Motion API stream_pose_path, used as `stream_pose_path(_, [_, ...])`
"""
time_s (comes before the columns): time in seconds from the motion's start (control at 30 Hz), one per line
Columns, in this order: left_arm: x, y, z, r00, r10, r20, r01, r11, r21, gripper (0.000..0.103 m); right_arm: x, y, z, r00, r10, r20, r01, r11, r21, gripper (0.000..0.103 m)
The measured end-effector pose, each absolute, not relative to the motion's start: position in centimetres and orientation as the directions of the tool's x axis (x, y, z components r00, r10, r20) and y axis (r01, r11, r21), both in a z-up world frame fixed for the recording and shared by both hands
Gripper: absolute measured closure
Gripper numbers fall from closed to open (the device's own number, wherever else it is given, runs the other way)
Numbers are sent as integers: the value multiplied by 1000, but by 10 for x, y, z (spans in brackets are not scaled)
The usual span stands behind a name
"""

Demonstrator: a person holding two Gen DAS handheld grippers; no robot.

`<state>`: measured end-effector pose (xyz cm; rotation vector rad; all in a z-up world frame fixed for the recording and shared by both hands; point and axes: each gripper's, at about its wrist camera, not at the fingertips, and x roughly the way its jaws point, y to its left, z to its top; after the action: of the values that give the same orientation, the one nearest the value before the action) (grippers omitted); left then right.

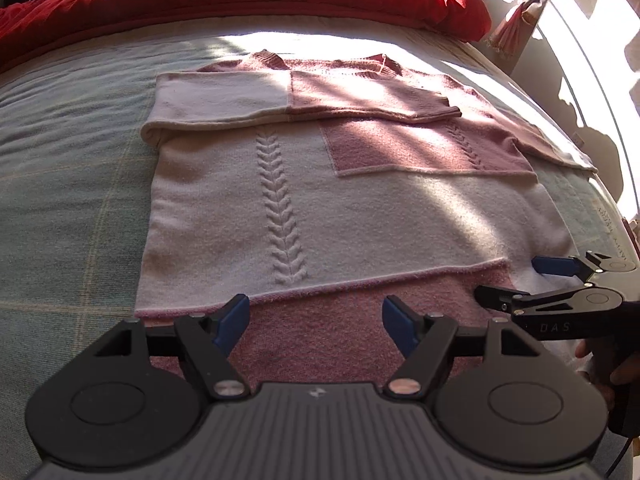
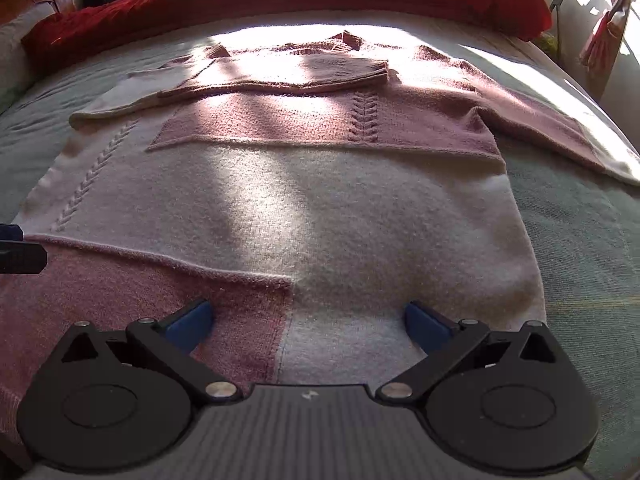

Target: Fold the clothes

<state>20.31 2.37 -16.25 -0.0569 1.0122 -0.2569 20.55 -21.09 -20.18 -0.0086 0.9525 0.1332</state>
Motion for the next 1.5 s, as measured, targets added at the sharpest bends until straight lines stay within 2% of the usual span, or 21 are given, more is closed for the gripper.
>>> stream_pose_path(0.27, [167, 17, -172, 462, -202, -863, 174, 975, -135, 25, 183, -218, -190, 571, 114, -813, -125, 991, 51, 0])
stream_pose_path(0.43, [157, 17, -167, 460, -182, -869, 164, 979, -119, 24, 167, -214, -180, 604, 163, -780, -114, 986, 118, 0])
stream_pose_path(0.67, [148, 21, -168, 443, -186, -877, 158, 979, -128, 22, 153, -196, -195, 572, 115, -812, -181, 983, 11, 0])
stream_pose_path(0.8, [144, 27, -171, 441, -189, -878, 140, 980, -141, 21, 144, -206, -188, 560, 99, -823, -149, 989, 17, 0])
stream_pose_path(0.93, [143, 26, -171, 439, -184, -879, 144, 981, -134, 20, 145, -201, -177, 589, 146, -795, -159, 985, 63, 0])
stream_pose_path(1.2, [141, 31, -174, 436, -195, -879, 148, 979, -144, 16, 143, -192, -196, 542, 130, -830, -201, 979, 22, 0])
stream_pose_path(1.3, [143, 31, -175, 433, -202, -878, 148, 977, -152, 13, 136, -201, -191, 539, 122, -834, -176, 984, 31, 0])
stream_pose_path(1.5, [144, 24, -177, 425, -182, -887, 160, 979, -125, 9, 144, -225, -175, 633, 86, -770, -66, 996, 57, 0])
